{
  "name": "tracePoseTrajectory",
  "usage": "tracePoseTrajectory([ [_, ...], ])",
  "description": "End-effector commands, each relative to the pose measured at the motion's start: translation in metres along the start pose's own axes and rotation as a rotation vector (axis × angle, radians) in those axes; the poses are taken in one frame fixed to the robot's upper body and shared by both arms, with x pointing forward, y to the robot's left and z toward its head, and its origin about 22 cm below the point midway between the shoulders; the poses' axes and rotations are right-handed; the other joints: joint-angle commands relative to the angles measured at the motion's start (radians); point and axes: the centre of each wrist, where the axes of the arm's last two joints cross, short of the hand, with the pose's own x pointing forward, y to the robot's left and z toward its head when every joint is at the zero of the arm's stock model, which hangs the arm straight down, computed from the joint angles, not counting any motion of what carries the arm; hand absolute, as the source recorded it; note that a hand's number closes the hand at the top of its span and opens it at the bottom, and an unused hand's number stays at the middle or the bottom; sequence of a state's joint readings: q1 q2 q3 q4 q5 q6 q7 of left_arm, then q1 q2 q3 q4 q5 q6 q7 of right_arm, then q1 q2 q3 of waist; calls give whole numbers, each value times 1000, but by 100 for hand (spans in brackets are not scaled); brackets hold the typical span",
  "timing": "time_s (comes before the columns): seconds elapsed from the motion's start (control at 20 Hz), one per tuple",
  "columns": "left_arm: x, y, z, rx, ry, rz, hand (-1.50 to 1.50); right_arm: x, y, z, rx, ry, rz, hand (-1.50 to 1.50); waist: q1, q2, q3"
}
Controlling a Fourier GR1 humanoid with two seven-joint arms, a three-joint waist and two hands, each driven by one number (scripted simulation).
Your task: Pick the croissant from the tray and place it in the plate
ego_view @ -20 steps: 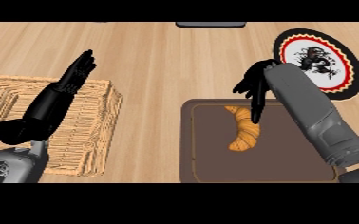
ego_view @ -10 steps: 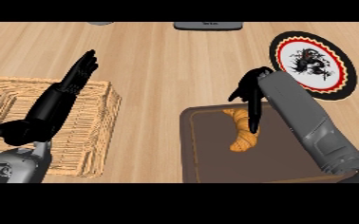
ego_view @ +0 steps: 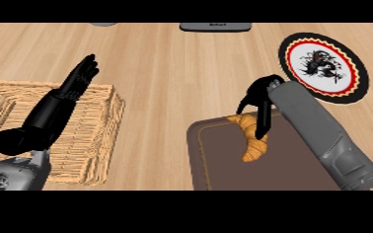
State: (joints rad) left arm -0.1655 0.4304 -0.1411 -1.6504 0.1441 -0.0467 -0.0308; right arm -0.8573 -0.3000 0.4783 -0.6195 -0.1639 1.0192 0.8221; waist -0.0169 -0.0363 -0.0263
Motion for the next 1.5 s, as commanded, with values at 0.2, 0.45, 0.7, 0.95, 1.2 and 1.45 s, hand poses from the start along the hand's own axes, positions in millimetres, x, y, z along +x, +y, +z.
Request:
tracePoseTrajectory([
  [0.2,3,-2,-4,-5,-1,0,0,3,28,-25,-22,-36,-32,150,9,32,26],
  [0.45,-10,0,6,35,53,13,0,51,53,45,-552,-99,281,150,-52,-5,31],
  [0.7,-20,2,17,69,85,-2,0,77,85,89,-982,-216,448,150,-83,-25,33],
  [0.95,-15,11,13,91,64,-3,0,54,138,89,-1227,-343,493,150,-113,-4,30],
  [1.2,-11,15,21,82,43,-28,0,1,180,106,-1409,-364,430,150,-78,12,29],
  [1.45,-8,16,20,40,28,-23,0,-35,210,148,-1573,-340,309,150,-45,23,27],
])
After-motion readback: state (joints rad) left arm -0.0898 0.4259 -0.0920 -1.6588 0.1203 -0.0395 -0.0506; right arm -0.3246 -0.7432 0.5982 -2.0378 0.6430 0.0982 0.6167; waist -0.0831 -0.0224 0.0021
